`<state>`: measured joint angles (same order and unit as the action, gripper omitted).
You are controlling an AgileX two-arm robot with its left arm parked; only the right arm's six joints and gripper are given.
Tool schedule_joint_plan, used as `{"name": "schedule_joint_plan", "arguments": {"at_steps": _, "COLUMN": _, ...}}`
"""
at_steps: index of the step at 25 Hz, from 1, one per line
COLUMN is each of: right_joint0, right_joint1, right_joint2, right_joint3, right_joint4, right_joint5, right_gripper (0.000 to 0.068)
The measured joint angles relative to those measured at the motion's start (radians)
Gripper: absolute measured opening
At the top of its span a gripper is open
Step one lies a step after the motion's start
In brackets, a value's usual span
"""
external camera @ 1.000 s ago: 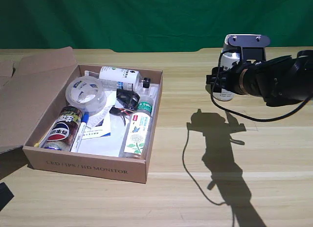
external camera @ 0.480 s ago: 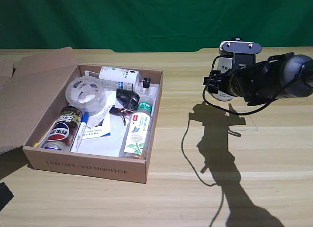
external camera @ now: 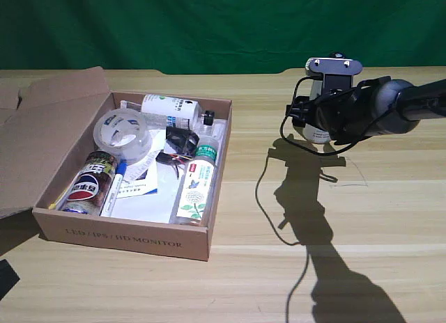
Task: Place the white bottle into the box.
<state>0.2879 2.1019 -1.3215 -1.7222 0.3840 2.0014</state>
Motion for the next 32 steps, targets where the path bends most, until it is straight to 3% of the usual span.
{"name": "schedule_joint_plan", "arguments": {"at_steps": 32, "right_joint0": -0.087, "right_joint1": 0.196, "right_joint2": -0.187, "right_joint3": -0.011, "right_joint4": 0.044, "right_joint5": 0.002, "right_gripper": 0.0598}}
